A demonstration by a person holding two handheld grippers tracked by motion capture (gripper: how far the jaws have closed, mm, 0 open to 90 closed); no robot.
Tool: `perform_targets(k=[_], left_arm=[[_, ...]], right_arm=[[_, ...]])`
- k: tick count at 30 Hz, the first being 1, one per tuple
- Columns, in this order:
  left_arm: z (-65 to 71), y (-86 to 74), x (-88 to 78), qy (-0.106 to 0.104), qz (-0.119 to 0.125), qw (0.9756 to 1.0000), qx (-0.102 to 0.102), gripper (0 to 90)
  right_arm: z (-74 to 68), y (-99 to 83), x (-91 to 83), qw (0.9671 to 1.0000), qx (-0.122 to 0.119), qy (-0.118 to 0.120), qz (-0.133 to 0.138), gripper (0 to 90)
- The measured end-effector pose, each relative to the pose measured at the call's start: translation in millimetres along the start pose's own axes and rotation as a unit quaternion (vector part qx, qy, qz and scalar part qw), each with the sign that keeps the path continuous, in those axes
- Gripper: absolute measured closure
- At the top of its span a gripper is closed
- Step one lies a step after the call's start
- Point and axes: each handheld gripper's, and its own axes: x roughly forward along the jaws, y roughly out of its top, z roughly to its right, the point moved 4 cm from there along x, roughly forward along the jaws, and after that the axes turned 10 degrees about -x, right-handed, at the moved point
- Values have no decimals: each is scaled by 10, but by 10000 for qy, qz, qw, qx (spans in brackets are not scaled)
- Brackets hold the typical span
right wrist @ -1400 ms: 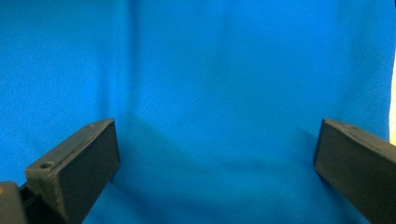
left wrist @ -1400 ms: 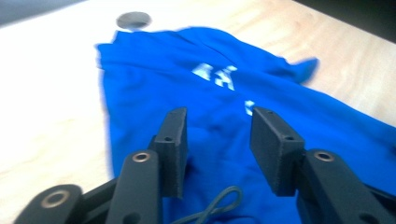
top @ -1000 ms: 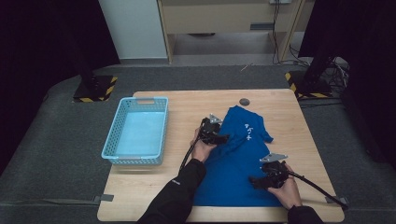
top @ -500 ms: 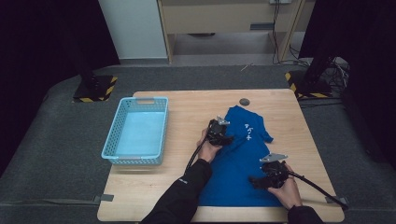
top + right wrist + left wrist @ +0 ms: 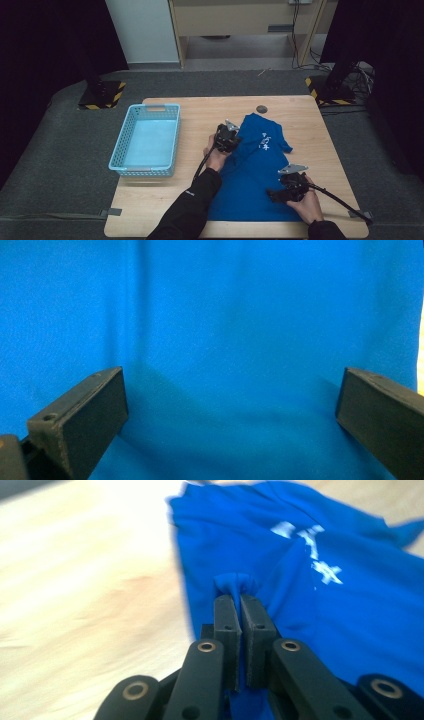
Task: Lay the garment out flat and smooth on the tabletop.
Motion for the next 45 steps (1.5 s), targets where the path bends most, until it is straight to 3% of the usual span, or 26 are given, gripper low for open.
perform_targets(k=[4, 8, 12, 15, 18, 21, 24, 27, 29, 33, 35, 39, 43, 45], left_arm=[[-265, 95, -254, 302, 254, 9991, -179, 867], [-564, 135, -492, 788, 422, 9955, -312, 867], [-841, 130, -643, 1524, 358, 9876, -151, 866], [-1003, 106, -686, 1894, 300, 9813, -167, 863], [-1112, 71, -670, 2165, 217, 9758, -197, 800], [-1128, 59, -656, 2208, 228, 9748, -223, 713], [-1064, 59, -643, 2060, 275, 9780, -181, 645], [-942, 22, -573, 1726, 256, 9845, -155, 595], [-854, -34, -477, 1483, 115, 9888, -154, 553], [-703, -187, -248, 1057, -226, 9939, -213, 498], [-656, -265, -143, 943, -325, 9946, -271, 488], [-635, -368, 11, 907, -460, 9943, -320, 455], [-693, -400, 71, 856, -335, 9943, -538, 420], [-728, -398, 83, 907, -258, 9941, -543, 395]], right_arm=[[0, 0, 0, 10000, 0, -1, -2, 4], [0, 0, 0, 10000, 0, -5, 0, 4], [-1, 0, 0, 10000, 4, -6, 2, 4], [-1, 0, 0, 10000, 7, -2, 1, 4], [-1, 0, 1, 10000, 7, -5, 4, 4], [-2, 0, 1, 10000, 9, -12, 12, 4], [-2, 0, 1, 10000, 9, -12, 10, 4], [-2, 0, 1, 10000, 7, -13, 11, 4], [-3, 0, 2, 10000, 10, -15, 15, 4], [-5, -1, 2, 10000, 17, -21, 26, 4], [-5, -1, 2, 10000, 17, -20, 26, 4], [-6, -1, 2, 10000, 19, -22, 28, 4], [-9, -2, 1, 10000, 2, -12, 27, 4], [-12, -3, -1, 10000, -18, 4, 21, 4]])
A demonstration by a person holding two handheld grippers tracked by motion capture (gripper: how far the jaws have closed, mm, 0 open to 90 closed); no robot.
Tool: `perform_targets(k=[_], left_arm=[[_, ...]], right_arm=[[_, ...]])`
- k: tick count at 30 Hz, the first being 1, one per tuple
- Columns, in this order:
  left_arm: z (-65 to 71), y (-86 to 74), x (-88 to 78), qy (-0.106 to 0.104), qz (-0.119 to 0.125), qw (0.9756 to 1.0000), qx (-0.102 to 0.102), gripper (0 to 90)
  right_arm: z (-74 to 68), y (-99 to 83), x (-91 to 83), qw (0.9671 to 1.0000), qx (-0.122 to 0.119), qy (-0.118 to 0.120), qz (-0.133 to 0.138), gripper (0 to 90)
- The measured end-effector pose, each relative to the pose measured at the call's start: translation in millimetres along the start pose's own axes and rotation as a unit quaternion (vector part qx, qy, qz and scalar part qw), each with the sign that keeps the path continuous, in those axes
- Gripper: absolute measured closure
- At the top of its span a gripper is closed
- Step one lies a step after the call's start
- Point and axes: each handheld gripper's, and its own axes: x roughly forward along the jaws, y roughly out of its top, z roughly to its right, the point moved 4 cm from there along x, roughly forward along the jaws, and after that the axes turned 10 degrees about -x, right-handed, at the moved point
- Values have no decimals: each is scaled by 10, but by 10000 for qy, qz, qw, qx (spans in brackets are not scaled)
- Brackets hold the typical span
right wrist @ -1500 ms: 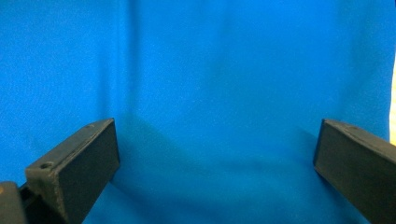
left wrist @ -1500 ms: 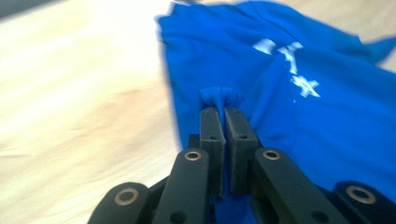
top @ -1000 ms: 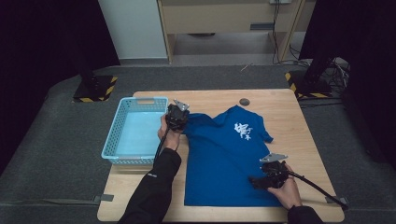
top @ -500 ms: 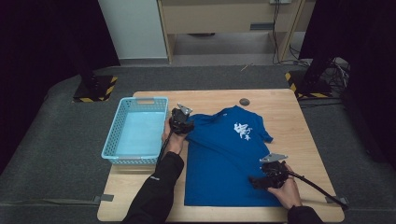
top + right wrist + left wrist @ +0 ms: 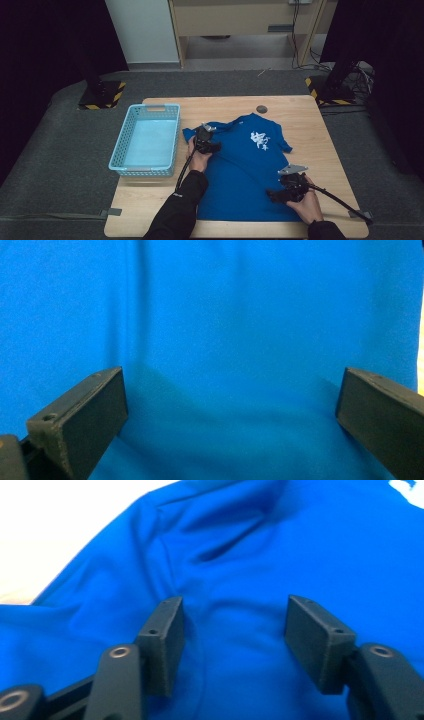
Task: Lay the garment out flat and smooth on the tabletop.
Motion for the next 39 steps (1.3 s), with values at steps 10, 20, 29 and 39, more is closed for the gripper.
perform_targets(k=[10, 20, 29, 39], left_arm=[[3, 34, 14, 18, -83, 9999, -151, 338], [198, -146, -388, -378, -48, 9987, 333, 335], [174, -451, -699, -485, -207, 9965, 654, 298], [212, -647, -678, -330, -419, 9947, 883, 256]], right_arm=[[-14, -10, -21, 9999, -70, 75, -89, 4], [-17, -10, -25, 9999, -23, 59, -95, 12], [92, 125, -52, 9996, 135, -219, 152, 40], [133, 121, 89, 9994, 245, -208, -92, 37]])
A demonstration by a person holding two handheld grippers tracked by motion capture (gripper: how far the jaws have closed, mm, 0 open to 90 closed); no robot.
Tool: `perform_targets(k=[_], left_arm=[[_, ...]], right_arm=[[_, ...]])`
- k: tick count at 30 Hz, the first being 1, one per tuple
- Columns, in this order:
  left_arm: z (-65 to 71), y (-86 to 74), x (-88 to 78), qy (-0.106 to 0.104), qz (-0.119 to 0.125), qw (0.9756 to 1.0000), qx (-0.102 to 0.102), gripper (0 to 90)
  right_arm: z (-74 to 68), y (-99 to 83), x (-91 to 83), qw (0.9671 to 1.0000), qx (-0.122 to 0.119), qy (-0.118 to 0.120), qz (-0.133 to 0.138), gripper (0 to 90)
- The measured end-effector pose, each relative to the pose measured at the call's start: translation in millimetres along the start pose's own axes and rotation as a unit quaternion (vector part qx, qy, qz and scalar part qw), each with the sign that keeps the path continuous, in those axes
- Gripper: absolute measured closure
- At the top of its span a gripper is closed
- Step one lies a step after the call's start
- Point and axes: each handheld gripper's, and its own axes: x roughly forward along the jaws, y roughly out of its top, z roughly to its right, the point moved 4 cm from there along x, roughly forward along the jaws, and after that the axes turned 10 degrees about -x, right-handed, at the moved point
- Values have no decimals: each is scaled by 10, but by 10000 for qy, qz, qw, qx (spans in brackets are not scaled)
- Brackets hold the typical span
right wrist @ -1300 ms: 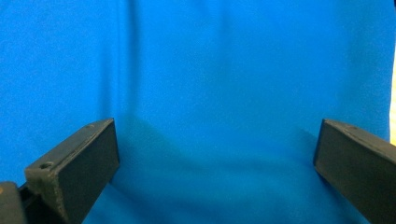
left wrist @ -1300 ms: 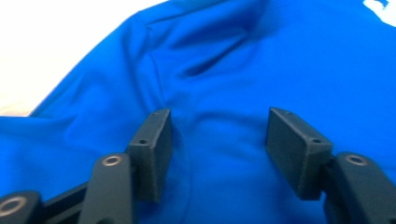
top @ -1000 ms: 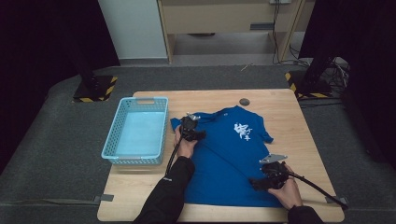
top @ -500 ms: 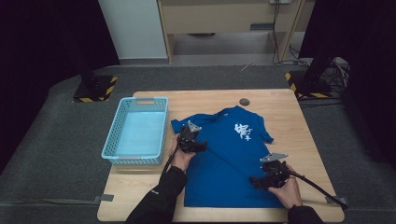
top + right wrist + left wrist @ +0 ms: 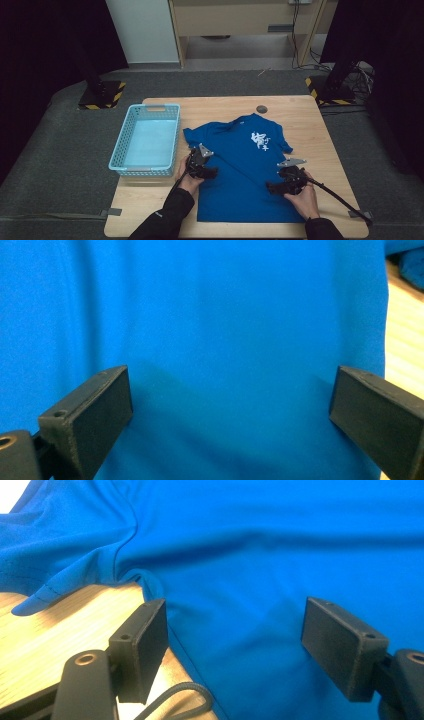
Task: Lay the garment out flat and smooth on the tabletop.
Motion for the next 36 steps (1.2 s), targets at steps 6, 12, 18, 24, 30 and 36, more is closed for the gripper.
perform_targets(k=[6, 12, 18, 24, 30, 36], left_arm=[[39, -120, -67, -113, 93, 9998, -150, 243], [60, -159, -159, -91, -1, 9997, -216, 231], [15, 259, -188, -443, 505, 9957, -645, 246], [108, 674, 13, -433, 663, 9949, -628, 257], [291, 951, 359, -557, 684, 9948, -502, 263], [375, 1122, 724, -624, 647, 9954, -337, 294]], right_arm=[[-64, -64, -62, 10000, -17, 52, -54, 33], [-96, -144, -137, 9998, -62, 112, -125, 32], [-96, -147, -124, 9999, -74, 111, -77, 14], [-97, -147, -121, 9999, -77, 108, -67, 10], [-97, -147, -121, 9999, -80, 111, -67, 10], [-99, -148, -120, 9999, -75, 109, -62, 7]])
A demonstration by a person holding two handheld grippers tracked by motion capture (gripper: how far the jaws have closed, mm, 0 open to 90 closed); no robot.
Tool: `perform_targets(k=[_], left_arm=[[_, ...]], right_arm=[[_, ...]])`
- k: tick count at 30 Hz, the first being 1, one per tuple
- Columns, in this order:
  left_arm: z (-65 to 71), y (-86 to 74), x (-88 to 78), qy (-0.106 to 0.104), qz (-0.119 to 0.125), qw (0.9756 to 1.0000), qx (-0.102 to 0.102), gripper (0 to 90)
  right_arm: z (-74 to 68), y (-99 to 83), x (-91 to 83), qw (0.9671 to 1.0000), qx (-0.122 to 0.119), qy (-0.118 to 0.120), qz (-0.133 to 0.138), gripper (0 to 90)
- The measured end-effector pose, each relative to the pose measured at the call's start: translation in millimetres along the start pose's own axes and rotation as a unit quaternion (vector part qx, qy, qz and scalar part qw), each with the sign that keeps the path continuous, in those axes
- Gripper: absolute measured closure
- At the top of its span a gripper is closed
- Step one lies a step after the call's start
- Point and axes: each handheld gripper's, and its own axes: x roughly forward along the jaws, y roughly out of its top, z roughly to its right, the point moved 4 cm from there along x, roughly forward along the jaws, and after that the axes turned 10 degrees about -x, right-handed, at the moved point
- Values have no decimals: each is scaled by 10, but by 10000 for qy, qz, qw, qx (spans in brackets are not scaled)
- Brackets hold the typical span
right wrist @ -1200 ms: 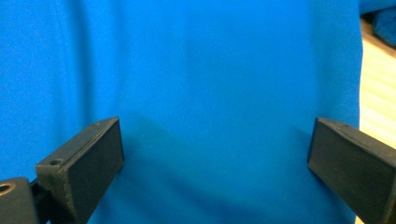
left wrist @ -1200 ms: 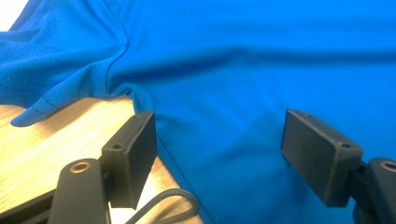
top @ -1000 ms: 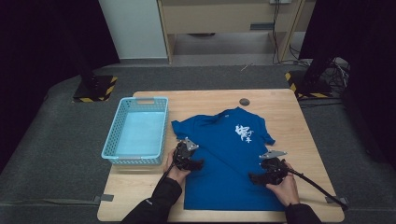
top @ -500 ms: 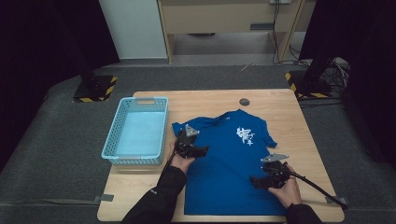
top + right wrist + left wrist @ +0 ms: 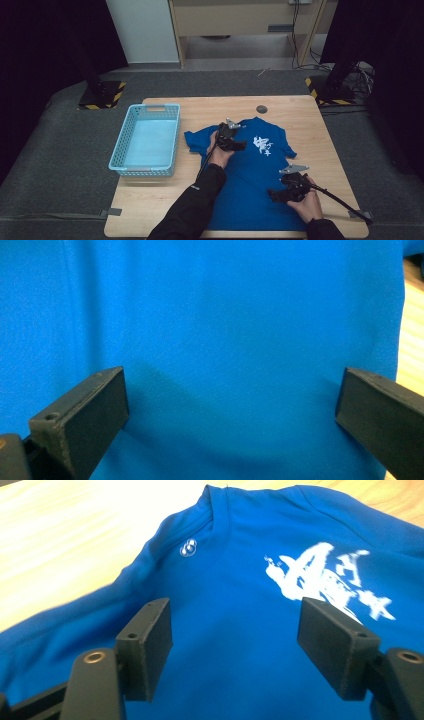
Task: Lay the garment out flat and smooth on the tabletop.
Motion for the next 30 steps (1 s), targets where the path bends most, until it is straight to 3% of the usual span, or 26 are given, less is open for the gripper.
perform_targets(k=[1, 4, 6, 8, 13, 20, 22, 26, 30], left_arm=[[-10, 18, 57, -3, -35, 10000, -5, 293], [-82, 68, 178, 23, 189, 9998, -50, 291], [-165, 100, 255, 141, 102, 9998, -64, 251], [-271, 130, 278, 272, 296, 9991, -120, 243], [-486, 148, 252, 421, 74, 9985, -340, 221], [-490, 132, -106, 481, 101, 9987, -130, 211], [-476, 107, -253, 404, 95, 9991, -131, 184], [-426, -9, -606, 465, 13, 9986, 259, 163], [-340, -241, -946, 346, 59, 9989, 317, 140]], right_arm=[[0, -1, 0, 10000, 1, 1, 2, 7], [0, -1, 0, 10000, -3, -1, 8, 7], [-1, -2, -1, 10000, -1, 2, 9, 7], [-1, -2, -1, 10000, 0, 3, 10, 7], [-3, -3, 0, 10000, -4, 0, 20, 7], [50, 26, -29, 10000, 33, -44, -83, 43], [95, 60, -89, 9999, 45, -106, 69, 46], [249, 163, -243, 9982, 245, -224, 500, 45], [407, 248, -319, 9956, 530, -245, 738, 57]])
